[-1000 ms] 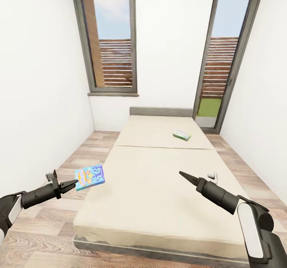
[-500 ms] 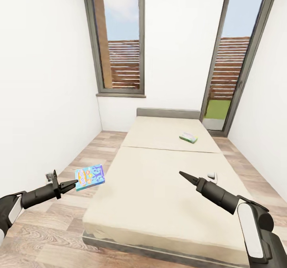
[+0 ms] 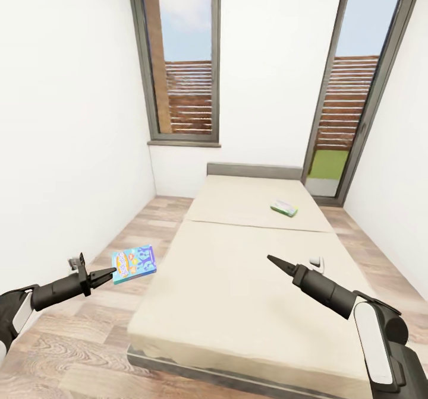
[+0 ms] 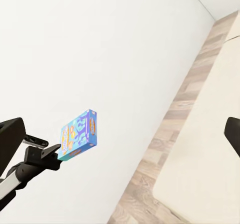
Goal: Put all the toys in the child's room - the three board games (two on the bed and one on the table), the two jigsaw puzzles on the table, and the tennis ball on the table - inside the toy box on the table in the child's room.
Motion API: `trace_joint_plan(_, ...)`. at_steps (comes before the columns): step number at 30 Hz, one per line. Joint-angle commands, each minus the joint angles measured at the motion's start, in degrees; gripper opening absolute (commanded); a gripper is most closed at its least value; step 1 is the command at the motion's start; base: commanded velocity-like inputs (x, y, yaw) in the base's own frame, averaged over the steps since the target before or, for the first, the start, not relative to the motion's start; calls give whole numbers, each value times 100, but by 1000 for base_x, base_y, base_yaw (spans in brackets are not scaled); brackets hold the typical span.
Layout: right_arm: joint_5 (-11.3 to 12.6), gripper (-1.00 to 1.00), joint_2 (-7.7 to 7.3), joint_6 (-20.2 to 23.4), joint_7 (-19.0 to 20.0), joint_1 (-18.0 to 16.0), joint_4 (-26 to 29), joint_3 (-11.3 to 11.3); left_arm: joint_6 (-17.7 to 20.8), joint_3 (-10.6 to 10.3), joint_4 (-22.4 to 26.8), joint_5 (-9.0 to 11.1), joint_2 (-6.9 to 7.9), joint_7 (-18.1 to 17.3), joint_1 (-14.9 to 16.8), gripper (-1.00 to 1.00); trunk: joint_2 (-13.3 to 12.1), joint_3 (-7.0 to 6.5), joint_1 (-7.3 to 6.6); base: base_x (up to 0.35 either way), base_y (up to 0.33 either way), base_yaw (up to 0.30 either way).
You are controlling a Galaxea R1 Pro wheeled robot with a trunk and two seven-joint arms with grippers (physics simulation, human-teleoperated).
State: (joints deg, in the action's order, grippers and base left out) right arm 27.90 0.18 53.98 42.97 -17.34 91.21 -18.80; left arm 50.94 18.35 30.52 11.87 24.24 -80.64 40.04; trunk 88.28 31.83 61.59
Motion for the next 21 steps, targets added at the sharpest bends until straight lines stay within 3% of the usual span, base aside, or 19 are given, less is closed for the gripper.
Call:
trace_joint_plan(1, -12, 100, 3, 25, 27, -5, 2, -10, 56, 2, -2, 0, -3, -11, 4, -100, -39, -13, -23, 0, 0, 152)
trace_joint_plan(21, -12, 100, 9, 16, 9, -6, 2, -9, 41, 2, -2, -1, 2, -10, 4, -100, -841, -372, -462, 0, 0, 252)
